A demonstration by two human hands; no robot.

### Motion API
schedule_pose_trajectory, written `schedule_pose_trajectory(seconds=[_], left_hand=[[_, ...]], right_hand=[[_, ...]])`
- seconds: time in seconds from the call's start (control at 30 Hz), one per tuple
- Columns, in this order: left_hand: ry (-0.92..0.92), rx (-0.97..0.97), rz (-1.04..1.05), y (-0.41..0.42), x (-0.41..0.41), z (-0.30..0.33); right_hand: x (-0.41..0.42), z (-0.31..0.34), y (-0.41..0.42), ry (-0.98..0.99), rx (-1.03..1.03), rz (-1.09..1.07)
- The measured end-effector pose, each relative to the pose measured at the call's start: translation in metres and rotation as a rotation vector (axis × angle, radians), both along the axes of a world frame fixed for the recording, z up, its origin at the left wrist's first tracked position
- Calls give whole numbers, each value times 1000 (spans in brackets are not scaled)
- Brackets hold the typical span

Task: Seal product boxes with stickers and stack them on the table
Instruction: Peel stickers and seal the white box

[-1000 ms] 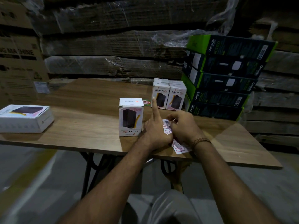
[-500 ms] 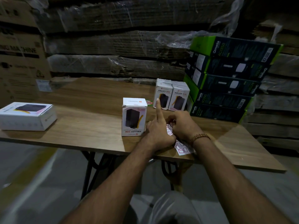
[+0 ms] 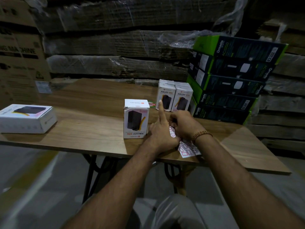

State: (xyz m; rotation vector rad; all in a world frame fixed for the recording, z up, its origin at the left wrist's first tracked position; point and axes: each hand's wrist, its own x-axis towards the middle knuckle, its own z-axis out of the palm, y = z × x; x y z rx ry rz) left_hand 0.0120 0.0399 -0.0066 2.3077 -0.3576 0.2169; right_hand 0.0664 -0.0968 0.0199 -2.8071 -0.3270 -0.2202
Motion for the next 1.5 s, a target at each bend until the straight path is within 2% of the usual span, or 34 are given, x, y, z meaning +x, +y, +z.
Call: schedule_pose_trajectory(seconds=[0.67,0.93,1.17,1.37,1.5], left_hand=[[64,15,-8,1,2,1],[27,20,28,0,7,-6],[3,-18,15,1,6,-7],[-145,-181,-32,5,-12,-7],[-485,-265,-80,9,-36,0]], right_hand=[[-9,-3,-8,-20,145,10],[-9,-2,-11,-12,193,-9],[-6,-4,-21,36,384,-57],[-10,-3,-26,89,437,-78],[-12,0,-26,73,406,-84]])
